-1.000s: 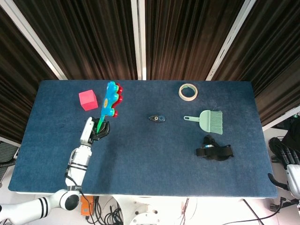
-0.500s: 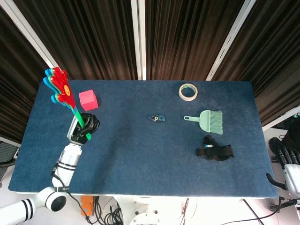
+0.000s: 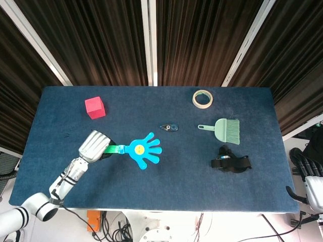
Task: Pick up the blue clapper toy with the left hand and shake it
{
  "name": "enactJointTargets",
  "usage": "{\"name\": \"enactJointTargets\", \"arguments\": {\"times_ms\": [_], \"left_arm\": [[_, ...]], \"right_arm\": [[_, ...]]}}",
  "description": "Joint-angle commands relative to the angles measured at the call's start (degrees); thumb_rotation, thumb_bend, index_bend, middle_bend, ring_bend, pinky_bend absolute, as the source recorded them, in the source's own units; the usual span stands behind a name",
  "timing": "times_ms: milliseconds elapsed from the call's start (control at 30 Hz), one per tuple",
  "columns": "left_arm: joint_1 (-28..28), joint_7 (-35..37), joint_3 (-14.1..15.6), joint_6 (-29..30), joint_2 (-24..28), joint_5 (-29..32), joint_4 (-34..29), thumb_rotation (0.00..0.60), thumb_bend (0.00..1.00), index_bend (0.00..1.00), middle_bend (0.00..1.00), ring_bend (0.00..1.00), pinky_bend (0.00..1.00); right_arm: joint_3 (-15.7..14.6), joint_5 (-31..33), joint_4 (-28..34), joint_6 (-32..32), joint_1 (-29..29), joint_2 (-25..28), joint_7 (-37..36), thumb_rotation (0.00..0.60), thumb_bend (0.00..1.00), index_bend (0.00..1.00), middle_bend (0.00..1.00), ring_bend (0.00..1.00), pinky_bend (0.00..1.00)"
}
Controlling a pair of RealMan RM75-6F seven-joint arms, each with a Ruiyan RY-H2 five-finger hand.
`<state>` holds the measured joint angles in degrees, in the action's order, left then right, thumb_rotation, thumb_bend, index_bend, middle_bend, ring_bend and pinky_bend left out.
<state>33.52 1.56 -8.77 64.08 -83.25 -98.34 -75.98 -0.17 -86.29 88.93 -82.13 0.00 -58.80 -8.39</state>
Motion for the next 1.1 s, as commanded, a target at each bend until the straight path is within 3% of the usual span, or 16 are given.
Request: {"name": "enactJointTargets", "arguments": {"times_ms": [33,167,267,500,600,867,967,1100], "left_arm": [[3.58,-9.92,4.60,-7.71,3.75,-1.67,0.75,0.600,0.63,1.00,1.00,1.00,1.00],[3.08,-0.90,3.19,-7.89,4.26,4.21,-3.90,0.600,0.63,1.00,1.00,1.00,1.00],[1.96,15.16,0.39,-5.87,4.58,9.89,-9.42,0.600,0.63,1.00,1.00,1.00,1.00],[0.36,50.04,-6.23,-1.81,7.81,15.41,-18.49,0.600,0.63,1.00,1.00,1.00,1.00],[-0.12,57.62,-7.57,-0.02,9.09,14.79,-19.47,0.600,0.63,1.00,1.00,1.00,1.00],[1.82,44.10,-1.43,-2.20,7.30,8.56,-13.93,0.600,0.63,1.00,1.00,1.00,1.00],[3.33,32.85,2.08,-5.04,5.83,5.38,-8.56,0.600,0.63,1.00,1.00,1.00,1.00],[5.33,11.31,6.32,-11.45,5.21,2.72,-3.22,0.600,0.63,1.00,1.00,1.00,1.00]], "right_arm": [[0.02,0.04,0.02,-0.03,-0.01,-0.01,-0.08,0.600,0.21,0.00,0.02,0.00,0.00],[-0.03,0.05,-0.12,0.03,-0.01,-0.03,-0.23,0.600,0.21,0.00,0.02,0.00,0.00],[-0.04,0.23,-0.32,0.11,-0.05,-0.02,-0.46,0.600,0.21,0.00,0.02,0.00,0.00],[-0.09,0.30,-0.60,0.35,0.01,-0.21,-0.73,0.600,0.21,0.00,0.02,0.00,0.00],[-0.13,0.40,-0.73,0.65,0.10,-0.37,-0.78,0.600,0.21,0.00,0.03,0.00,0.00],[-0.12,0.33,-0.77,0.76,0.24,-0.66,-0.63,0.600,0.21,0.00,0.03,0.00,0.00],[-0.21,0.26,-0.74,0.65,0.15,-0.58,-0.60,0.600,0.21,0.00,0.03,0.00,0.00],[-0.12,0.69,-1.03,0.61,0.00,-0.43,-0.94,0.600,0.21,0.00,0.03,0.00,0.00]]}}
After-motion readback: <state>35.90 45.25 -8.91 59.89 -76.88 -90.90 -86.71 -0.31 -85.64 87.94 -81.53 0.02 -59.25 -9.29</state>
